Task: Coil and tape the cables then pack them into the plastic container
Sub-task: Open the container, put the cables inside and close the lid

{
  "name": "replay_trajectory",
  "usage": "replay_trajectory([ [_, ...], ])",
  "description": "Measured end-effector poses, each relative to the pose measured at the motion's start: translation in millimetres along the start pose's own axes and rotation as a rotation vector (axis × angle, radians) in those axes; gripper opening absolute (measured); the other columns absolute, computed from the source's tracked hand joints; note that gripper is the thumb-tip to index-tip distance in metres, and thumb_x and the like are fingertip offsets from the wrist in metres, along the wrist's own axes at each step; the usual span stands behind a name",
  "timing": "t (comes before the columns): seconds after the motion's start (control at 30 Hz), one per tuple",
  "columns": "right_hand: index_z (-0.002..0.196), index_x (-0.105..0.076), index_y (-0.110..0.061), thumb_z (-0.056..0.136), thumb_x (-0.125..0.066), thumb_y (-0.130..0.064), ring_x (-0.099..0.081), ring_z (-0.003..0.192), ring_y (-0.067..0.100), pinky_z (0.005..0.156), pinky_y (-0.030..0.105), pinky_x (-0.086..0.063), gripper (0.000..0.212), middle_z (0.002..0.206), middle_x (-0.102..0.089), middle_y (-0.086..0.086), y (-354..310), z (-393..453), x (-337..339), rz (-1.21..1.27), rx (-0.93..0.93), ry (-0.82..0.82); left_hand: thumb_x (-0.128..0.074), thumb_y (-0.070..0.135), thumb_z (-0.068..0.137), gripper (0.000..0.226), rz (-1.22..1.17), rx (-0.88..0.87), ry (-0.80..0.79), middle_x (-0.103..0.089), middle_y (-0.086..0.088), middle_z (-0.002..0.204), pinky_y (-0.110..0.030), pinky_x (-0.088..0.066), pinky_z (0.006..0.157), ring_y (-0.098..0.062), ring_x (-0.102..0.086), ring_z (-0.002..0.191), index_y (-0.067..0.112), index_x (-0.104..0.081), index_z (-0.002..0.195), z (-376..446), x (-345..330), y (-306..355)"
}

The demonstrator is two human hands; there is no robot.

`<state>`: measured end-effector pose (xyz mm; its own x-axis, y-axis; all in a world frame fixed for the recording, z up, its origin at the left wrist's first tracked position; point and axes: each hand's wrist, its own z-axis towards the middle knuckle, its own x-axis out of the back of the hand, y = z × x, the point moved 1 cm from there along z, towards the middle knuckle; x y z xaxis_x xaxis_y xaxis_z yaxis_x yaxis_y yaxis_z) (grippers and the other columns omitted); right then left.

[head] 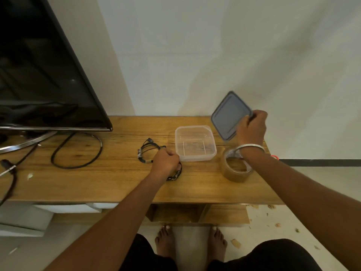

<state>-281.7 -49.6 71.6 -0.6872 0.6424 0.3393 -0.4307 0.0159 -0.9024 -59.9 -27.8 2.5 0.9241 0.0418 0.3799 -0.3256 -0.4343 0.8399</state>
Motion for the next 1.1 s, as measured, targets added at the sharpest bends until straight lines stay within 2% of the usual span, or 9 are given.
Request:
replay_trajectory([
  [0.07, 0.118, -0.042, 0.000, 0.097, -0.039, -0.010, -0.056, 0.108, 0.033, 0.078, 0.027, -0.044, 0.024, 0.118, -0.055, 0.021, 13.2, 9.6, 6.6, -0.042, -0.179, 0.018, -0.054, 0.010, 0.092, 0.014, 0.101, -0.069, 0.027, -0.067, -0.006, 0.082, -0.033, -0.056, 0.067, -0.015, -0.062, 0.064, 0.018, -0.055, 0.080, -0.1, 1.5, -1.0],
  [0.17, 0.126, -0.042, 0.001, 0.096, -0.040, -0.009, -0.053, 0.116, 0.037, 0.090, 0.035, -0.044, 0.032, 0.128, -0.052, 0.023, 33.7, 23.6, 11.8, -0.170, -0.389, -0.014, -0.055, 0.008, 0.091, 0.010, 0.268, -0.209, 0.062, -0.061, -0.001, 0.094, -0.020, -0.044, 0.060, -0.009, -0.055, 0.074, 0.014, -0.061, 0.097, 0.1, 6.4, -3.4],
  [0.27, 0.123, -0.050, 0.005, 0.093, -0.047, -0.009, -0.057, 0.110, 0.039, 0.087, 0.037, -0.047, 0.033, 0.122, -0.058, 0.025, 52.5, 35.2, 11.0, -0.301, -0.470, -0.102, -0.056, -0.003, 0.087, 0.024, 0.395, -0.318, 0.097, -0.061, -0.005, 0.109, -0.025, -0.048, 0.079, -0.014, -0.057, 0.094, 0.009, -0.064, 0.106, 7.7, 14.2, -11.3],
  [0.37, 0.107, -0.058, 0.010, 0.088, -0.056, -0.003, -0.060, 0.098, 0.041, 0.078, 0.036, -0.047, 0.023, 0.108, -0.063, 0.026, 60.2, 38.5, 10.6, -0.381, -0.504, -0.196, -0.058, -0.003, 0.085, 0.026, 0.532, -0.381, 0.070, -0.062, -0.005, 0.113, -0.034, -0.052, 0.093, -0.019, -0.058, 0.106, 0.012, -0.067, 0.105, 13.2, 20.2, -17.5],
  [0.47, 0.085, -0.055, 0.003, 0.086, -0.057, -0.002, -0.054, 0.077, 0.033, 0.073, 0.039, -0.046, 0.005, 0.088, -0.059, 0.023, 61.5, 36.8, 11.2, -0.450, -0.502, -0.267, -0.062, 0.003, 0.084, 0.030, 0.688, -0.446, 0.028, -0.062, -0.003, 0.112, -0.036, -0.049, 0.098, -0.020, -0.057, 0.108, 0.013, -0.068, 0.111, 10.5, 21.4, -19.8],
  [0.6, 0.073, -0.053, 0.000, 0.088, -0.054, -0.008, -0.044, 0.058, 0.025, 0.065, 0.033, -0.037, 0.017, 0.064, -0.048, 0.013, 66.2, 34.5, 9.0, -0.563, -0.464, -0.386, -0.063, 0.007, 0.084, 0.032, 0.794, -0.505, 0.029, -0.061, -0.004, 0.115, -0.038, -0.044, 0.101, -0.022, -0.055, 0.112, 0.014, -0.066, 0.115, 10.5, 20.3, -20.6],
  [0.77, 0.071, -0.055, -0.002, 0.087, -0.054, -0.014, -0.045, 0.057, 0.025, 0.063, 0.034, -0.039, 0.020, 0.064, -0.051, 0.012, 71.4, 30.2, 7.5, -0.593, -0.433, -0.438, -0.062, 0.009, 0.087, 0.023, 0.828, -0.488, 0.046, -0.063, -0.001, 0.110, -0.038, -0.046, 0.097, -0.021, -0.056, 0.107, 0.018, -0.064, 0.107, 9.4, 18.2, -21.5],
  [1.0, 0.065, -0.049, -0.005, 0.087, -0.053, -0.011, -0.044, 0.059, 0.026, 0.059, 0.032, -0.037, 0.024, 0.062, -0.046, 0.012, 53.3, 25.3, 5.1, -0.652, -0.399, -0.475, -0.055, 0.007, 0.092, 0.025, 0.877, -0.401, 0.008, -0.052, -0.008, 0.121, -0.040, -0.052, 0.088, -0.026, -0.058, 0.100, 0.011, -0.064, 0.115, 2.9, 17.3, -23.1],
  [1.1, 0.076, -0.055, 0.000, 0.090, -0.051, -0.010, -0.051, 0.074, 0.028, 0.076, 0.037, -0.042, 0.018, 0.075, -0.052, 0.014, 33.6, 18.6, -2.6, -0.817, -0.262, -0.527, -0.054, 0.007, 0.093, 0.026, 0.861, -0.380, -0.006, -0.048, -0.009, 0.124, -0.039, -0.053, 0.084, -0.026, -0.059, 0.095, 0.010, -0.063, 0.117, 1.0, 19.9, -24.7],
])
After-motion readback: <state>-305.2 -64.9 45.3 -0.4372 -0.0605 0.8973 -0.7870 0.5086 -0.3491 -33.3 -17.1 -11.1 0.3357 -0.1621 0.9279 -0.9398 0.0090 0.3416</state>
